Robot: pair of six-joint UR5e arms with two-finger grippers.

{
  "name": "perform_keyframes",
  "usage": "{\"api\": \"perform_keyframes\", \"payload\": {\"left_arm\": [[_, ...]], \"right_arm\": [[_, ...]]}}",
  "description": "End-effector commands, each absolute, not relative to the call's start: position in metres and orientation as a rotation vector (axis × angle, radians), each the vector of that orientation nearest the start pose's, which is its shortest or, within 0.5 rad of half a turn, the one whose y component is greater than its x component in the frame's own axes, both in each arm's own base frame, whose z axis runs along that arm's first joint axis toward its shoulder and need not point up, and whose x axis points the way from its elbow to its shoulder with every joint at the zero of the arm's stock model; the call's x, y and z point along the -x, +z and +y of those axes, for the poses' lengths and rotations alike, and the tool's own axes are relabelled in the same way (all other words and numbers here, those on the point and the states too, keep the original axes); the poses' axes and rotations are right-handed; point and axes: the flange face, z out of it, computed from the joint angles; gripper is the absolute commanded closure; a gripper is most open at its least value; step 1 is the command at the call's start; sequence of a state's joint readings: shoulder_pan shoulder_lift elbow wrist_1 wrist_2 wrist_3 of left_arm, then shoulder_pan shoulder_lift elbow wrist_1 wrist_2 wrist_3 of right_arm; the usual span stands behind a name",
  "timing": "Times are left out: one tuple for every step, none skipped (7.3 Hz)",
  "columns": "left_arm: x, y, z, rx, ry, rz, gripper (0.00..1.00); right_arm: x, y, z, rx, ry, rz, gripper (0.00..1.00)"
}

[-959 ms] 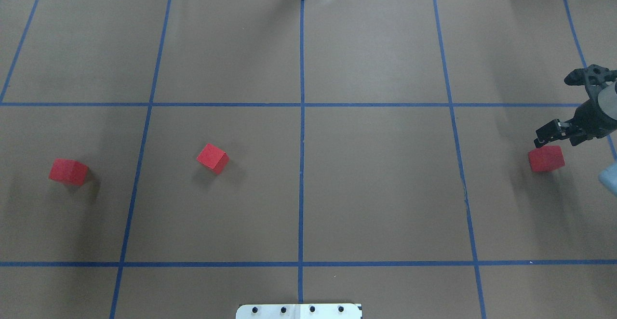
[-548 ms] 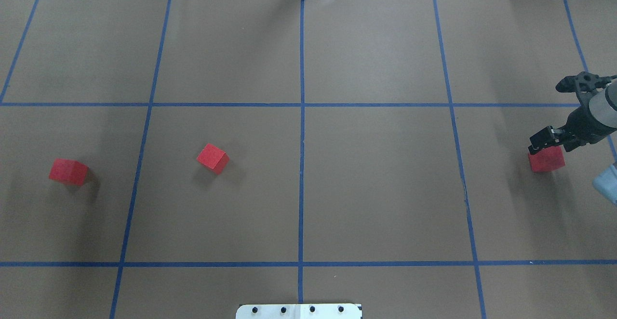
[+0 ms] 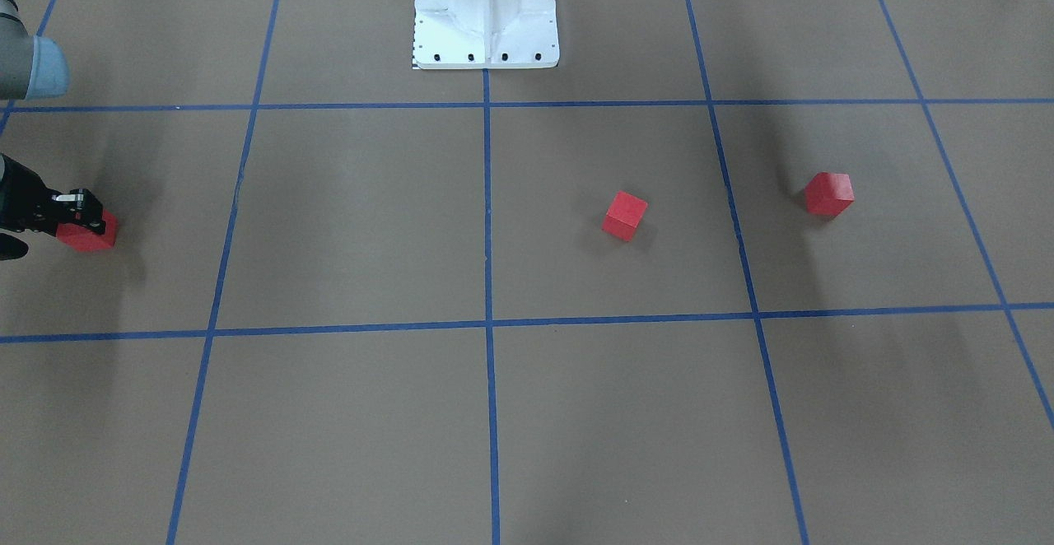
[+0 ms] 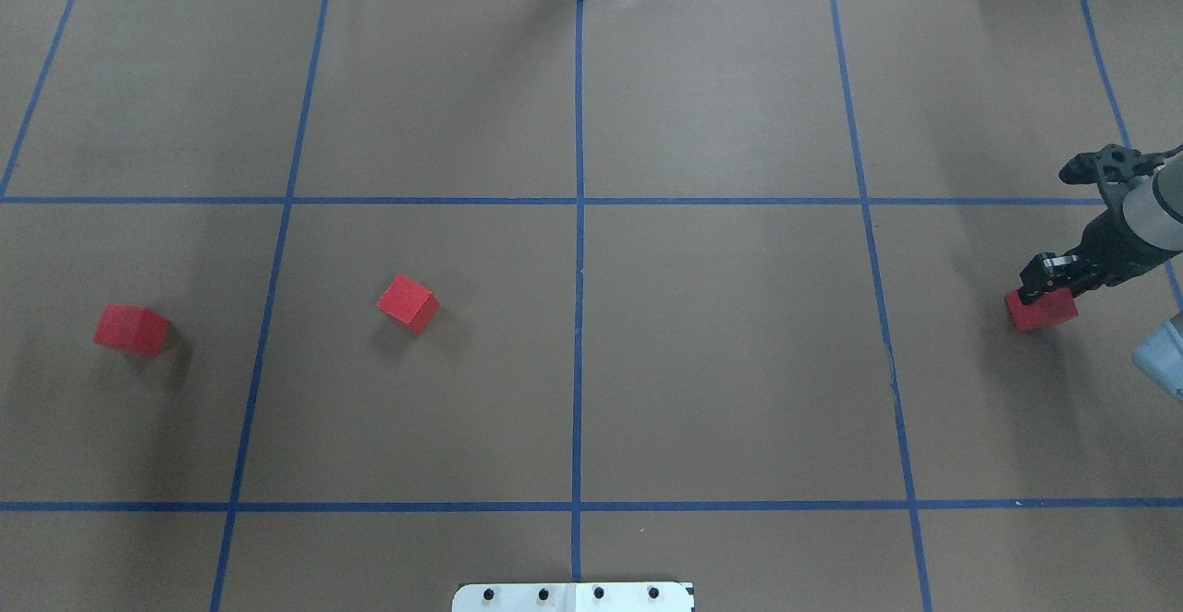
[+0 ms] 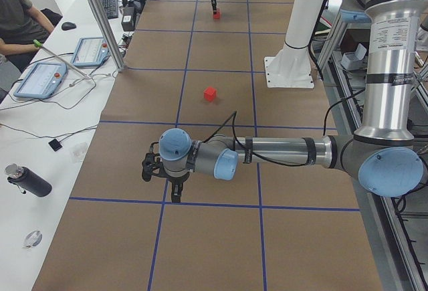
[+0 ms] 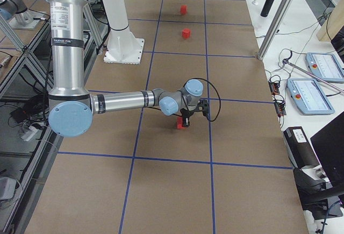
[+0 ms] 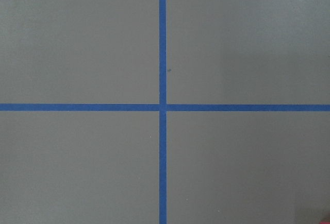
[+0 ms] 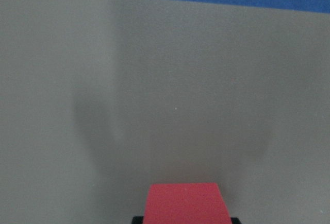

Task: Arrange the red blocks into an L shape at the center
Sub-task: 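Lower the right gripper onto the red cube farthest along the row, then carry the red cube with the right gripper to the table center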

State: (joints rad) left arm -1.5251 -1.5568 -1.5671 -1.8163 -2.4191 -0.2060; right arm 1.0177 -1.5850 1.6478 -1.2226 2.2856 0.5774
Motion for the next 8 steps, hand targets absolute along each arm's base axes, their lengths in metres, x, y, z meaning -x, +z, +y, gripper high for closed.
{"api": "perform_keyframes", "payload": {"left_arm": [[0.035, 0.631, -0.501, -0.113, -0.055, 0.869, 0.0], [0.035, 0.623, -0.502, -0.127, -0.047, 0.87, 0.0], [0.031, 0.622, -0.502, -0.127, -0.039, 0.872, 0.0], [0.028, 0.619, -0.503, -0.139, -0.029, 0.891, 0.0], [0.026, 0.62, -0.503, -0.131, -0.042, 0.896, 0.0], [0.021, 0.62, -0.503, -0.119, -0.042, 0.897, 0.0], [0.021, 0.622, -0.503, -0.117, -0.042, 0.897, 0.0], [0.021, 0.623, -0.502, -0.114, -0.044, 0.896, 0.0]], "right_arm": [[0.217, 0.533, -0.477, -0.001, -0.13, -0.844, 1.0], [0.234, 0.492, -0.497, -0.011, -0.073, -0.876, 1.0], [0.28, 0.445, -0.506, 0.004, -0.041, -0.915, 1.0], [0.338, 0.39, -0.503, 0.042, 0.002, -0.96, 1.0], [0.391, 0.345, -0.493, 0.041, 0.051, -0.968, 1.0], [0.438, 0.301, -0.483, 0.04, 0.102, -0.973, 1.0], [0.485, 0.257, -0.497, 0.052, 0.154, -0.979, 1.0], [0.53, 0.231, -0.499, 0.056, 0.172, -0.972, 1.0]]}}
